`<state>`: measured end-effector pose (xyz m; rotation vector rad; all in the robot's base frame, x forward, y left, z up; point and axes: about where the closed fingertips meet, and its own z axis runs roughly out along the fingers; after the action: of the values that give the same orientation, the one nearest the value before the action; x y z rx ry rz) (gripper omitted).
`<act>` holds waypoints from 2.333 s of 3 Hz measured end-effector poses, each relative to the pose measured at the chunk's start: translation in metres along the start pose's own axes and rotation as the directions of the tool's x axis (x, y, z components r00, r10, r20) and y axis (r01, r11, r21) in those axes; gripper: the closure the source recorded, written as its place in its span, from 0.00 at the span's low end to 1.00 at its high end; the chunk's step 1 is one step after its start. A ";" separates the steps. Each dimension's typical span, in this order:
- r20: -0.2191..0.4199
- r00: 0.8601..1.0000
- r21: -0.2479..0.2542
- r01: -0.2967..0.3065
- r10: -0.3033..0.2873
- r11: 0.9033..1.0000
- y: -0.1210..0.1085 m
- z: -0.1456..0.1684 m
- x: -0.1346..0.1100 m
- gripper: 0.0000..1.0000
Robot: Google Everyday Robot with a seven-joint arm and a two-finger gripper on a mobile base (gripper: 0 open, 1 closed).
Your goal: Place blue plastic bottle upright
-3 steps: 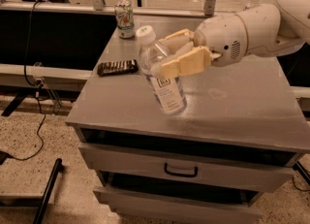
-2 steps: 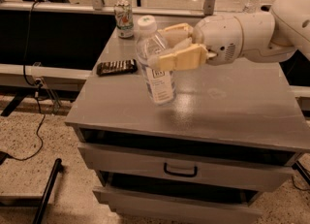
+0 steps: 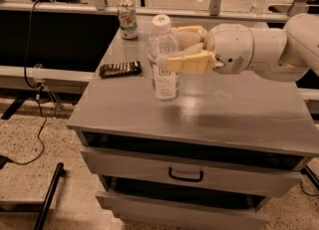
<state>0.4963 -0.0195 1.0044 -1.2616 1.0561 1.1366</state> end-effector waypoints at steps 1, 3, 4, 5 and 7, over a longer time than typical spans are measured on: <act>0.064 0.997 0.061 -0.054 0.050 0.997 0.000 -0.005 0.013 1.00; 0.099 0.984 0.109 -0.159 0.148 0.981 0.001 -0.003 0.032 0.85; 0.014 0.987 0.139 -0.157 0.157 0.978 0.001 -0.001 0.038 0.55; -0.032 0.988 0.153 -0.144 0.150 0.978 0.001 -0.003 0.042 0.30; -0.035 0.988 0.146 -0.141 0.148 0.979 0.002 0.002 0.041 0.00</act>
Offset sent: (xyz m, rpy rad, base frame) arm 0.0063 -0.0069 -0.0431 0.1683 0.2098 -0.1100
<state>0.5003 -0.0161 0.9635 -1.1165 1.2577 1.1241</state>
